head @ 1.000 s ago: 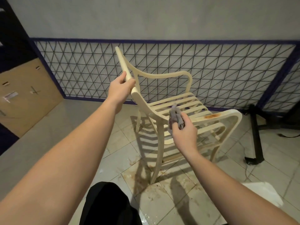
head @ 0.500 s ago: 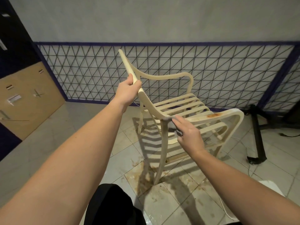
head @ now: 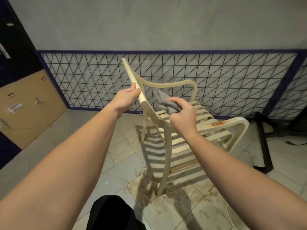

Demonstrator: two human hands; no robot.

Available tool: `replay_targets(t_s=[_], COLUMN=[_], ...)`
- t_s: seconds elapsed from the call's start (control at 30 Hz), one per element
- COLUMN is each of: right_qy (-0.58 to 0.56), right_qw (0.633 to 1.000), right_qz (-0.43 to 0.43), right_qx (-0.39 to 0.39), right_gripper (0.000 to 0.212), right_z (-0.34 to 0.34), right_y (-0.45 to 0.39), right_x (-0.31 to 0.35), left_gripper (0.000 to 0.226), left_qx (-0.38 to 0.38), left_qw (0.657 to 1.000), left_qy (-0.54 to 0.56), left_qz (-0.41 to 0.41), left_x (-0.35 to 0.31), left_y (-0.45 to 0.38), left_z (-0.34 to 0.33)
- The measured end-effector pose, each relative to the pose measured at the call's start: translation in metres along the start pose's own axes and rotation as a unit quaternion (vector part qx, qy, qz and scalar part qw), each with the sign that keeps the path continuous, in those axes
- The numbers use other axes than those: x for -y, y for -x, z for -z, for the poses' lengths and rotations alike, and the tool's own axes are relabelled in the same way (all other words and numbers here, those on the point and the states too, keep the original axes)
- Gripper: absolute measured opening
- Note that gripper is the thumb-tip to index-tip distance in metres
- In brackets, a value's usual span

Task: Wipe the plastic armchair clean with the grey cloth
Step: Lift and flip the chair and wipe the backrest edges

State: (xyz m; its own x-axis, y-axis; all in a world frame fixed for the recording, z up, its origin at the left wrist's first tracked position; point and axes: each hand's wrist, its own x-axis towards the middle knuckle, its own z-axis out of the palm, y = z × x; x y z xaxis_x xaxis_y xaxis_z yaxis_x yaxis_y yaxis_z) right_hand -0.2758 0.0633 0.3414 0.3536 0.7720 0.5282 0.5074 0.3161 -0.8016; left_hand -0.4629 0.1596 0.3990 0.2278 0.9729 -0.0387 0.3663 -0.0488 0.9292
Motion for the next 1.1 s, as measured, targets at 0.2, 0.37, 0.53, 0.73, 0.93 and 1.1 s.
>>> replay_targets(t_s=[0.2,0.37,0.53,0.73,0.93,1.1], right_qy=[-0.042,0.114,-0.025,0.063,-0.021,0.082], right_qw=[0.982,0.982,0.987,0.985,0.978,0.988], right_qz=[-0.025,-0.025,0.056,-0.119,-0.204,-0.128], right_qx=[0.184,0.151,0.150,0.106,-0.023,0.007], right_gripper=[0.052,0.043,0.049,0.043,0.034,0.043], right_z=[-0.036,-0.005,-0.020,0.002,0.043,0.041], right_y=[0.018,0.014,0.009,0.040,0.074,0.081], right_x=[0.017,-0.019,0.012,-0.050,-0.086,-0.099], left_gripper=[0.051,0.052,0.050,0.026,0.047,0.029], left_qx=[-0.025,-0.035,-0.030,-0.022,-0.087,-0.091], left_qw=[0.999,0.998,0.996,0.994,0.990,0.960], left_qy=[-0.032,-0.061,-0.077,-0.100,0.112,0.262], left_qz=[0.006,-0.001,-0.023,-0.026,-0.028,0.036], left_x=[-0.011,-0.017,-0.016,-0.019,0.005,0.065], left_y=[-0.003,0.003,0.001,0.005,0.010,0.020], left_z=[-0.002,-0.005,-0.007,-0.010,-0.031,-0.053])
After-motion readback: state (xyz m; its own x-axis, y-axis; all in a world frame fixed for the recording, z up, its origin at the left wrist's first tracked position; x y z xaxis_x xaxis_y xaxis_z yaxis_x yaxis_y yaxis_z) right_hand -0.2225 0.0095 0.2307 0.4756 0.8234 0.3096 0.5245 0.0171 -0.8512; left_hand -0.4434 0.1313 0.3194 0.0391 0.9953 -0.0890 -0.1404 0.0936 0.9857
